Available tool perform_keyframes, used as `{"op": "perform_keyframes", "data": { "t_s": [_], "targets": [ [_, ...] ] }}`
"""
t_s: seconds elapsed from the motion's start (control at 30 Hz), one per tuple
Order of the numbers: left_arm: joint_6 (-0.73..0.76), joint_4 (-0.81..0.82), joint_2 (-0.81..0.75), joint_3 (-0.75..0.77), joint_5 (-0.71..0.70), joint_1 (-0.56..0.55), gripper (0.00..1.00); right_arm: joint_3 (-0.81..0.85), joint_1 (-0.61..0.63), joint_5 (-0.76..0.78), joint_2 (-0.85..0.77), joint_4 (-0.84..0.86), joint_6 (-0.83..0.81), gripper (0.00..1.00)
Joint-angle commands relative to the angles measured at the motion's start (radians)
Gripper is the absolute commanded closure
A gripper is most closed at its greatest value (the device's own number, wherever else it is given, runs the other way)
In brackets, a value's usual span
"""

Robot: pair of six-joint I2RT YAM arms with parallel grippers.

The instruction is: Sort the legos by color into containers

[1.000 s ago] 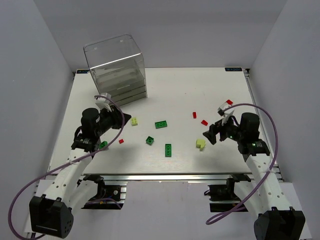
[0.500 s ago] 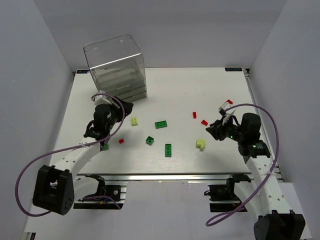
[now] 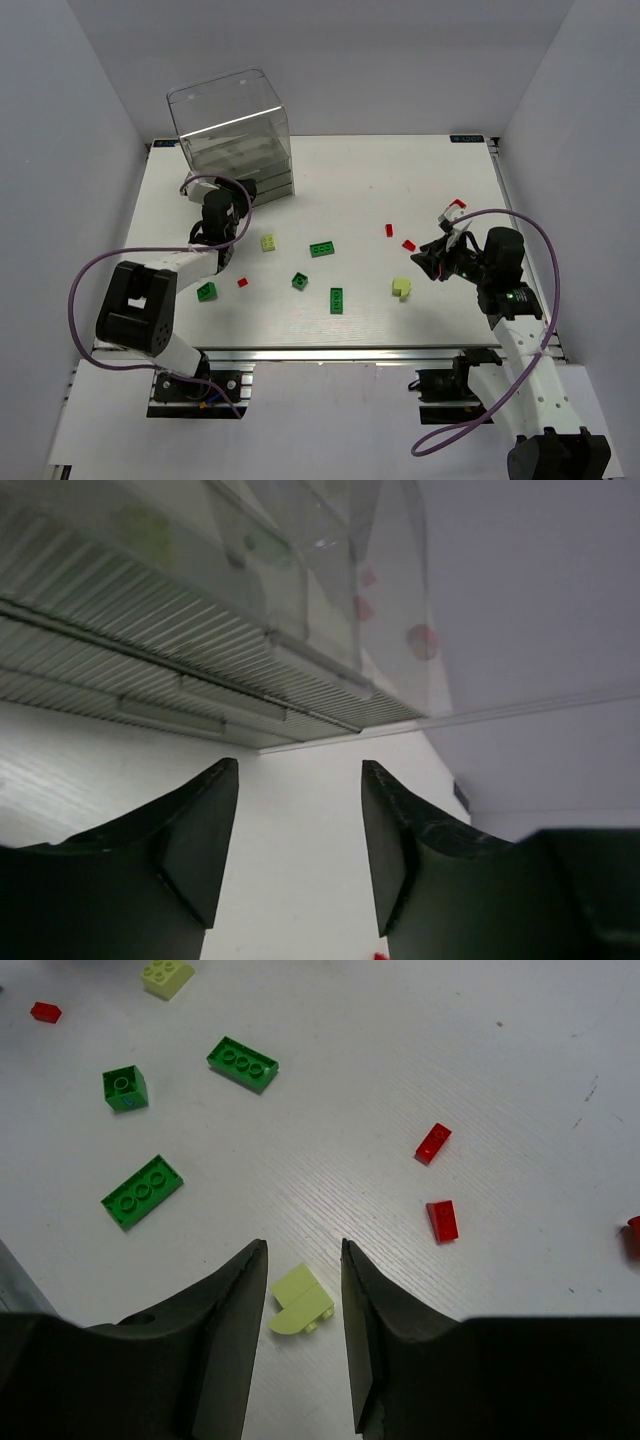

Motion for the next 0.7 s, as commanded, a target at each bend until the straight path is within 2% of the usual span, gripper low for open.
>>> {"op": "perform_keyframes", "data": {
  "t_s": [0.0, 0.17, 0.37, 0.67],
  "targets": [
    [-0.053, 0.096, 0.029, 0.067, 0.025, 0.011, 0.4, 0.0, 0.004, -0.032, -0.008, 0.031, -0.024, 0.58],
    [-0.109, 0.113, 0.089, 0.101, 0.048, 0.031, 0.42, -0.003, 0.004, -0.035, -0.003, 0.036, -0.032, 0.58],
    [-0.19, 0.214, 0.167, 0.104, 0.117, 0.079, 0.52, -0.006, 0.005, -0.04, 0.0, 0.031, -0.04, 0.58],
    [-0.271, 0.391, 0.251, 0.1, 0.16, 0.107, 0.57, -0.009, 0.007, -0.043, 0.007, 0.03, -0.047, 0.58]
  ]
}}
